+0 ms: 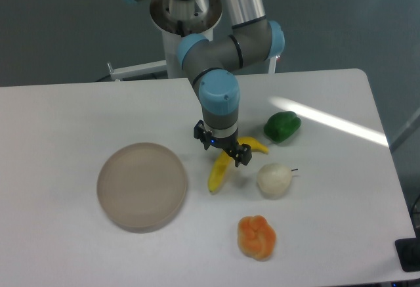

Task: Pick up the banana from the table
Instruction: 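Lower onto the banana's middle and close the gripper around it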

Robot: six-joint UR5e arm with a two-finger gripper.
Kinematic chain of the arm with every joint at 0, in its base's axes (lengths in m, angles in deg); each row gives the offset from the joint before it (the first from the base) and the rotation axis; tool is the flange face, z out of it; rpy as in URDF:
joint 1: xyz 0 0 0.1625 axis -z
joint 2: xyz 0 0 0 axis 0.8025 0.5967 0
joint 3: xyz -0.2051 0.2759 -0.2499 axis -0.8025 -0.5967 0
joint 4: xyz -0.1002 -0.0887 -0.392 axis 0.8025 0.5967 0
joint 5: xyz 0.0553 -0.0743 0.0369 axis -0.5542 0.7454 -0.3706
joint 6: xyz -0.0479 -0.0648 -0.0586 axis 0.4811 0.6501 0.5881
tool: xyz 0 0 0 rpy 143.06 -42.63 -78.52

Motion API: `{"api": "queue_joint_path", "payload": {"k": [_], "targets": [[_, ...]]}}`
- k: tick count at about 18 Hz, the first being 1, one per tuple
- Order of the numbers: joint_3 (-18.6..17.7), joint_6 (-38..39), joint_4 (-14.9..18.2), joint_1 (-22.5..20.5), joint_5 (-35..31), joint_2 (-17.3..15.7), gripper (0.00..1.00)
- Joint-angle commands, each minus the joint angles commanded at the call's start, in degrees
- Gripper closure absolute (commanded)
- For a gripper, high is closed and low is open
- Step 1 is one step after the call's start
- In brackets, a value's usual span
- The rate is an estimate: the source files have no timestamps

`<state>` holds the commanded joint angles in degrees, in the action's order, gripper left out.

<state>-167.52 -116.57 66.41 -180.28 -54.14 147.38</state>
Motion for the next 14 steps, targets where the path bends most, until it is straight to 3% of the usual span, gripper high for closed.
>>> {"api": "queue_joint_path", "payload": {"k": [7,8,11,12,14], "targets": [[-1.06,0.17,-0.44,-0.09,-0.09,0.0,0.01],[-0.97,0.26,-0.44,-0.17,-0.09,-0.09,0.06],[-0.71,0.17,-0.35,-0.53,0.0,-0.09,0.48],[-0.62,0.17,-0.35,-0.53,0.0,-0.09,0.56],[-0.44,0.0,-0.35,-0.96,0.09,-0.17,0.63]]}}
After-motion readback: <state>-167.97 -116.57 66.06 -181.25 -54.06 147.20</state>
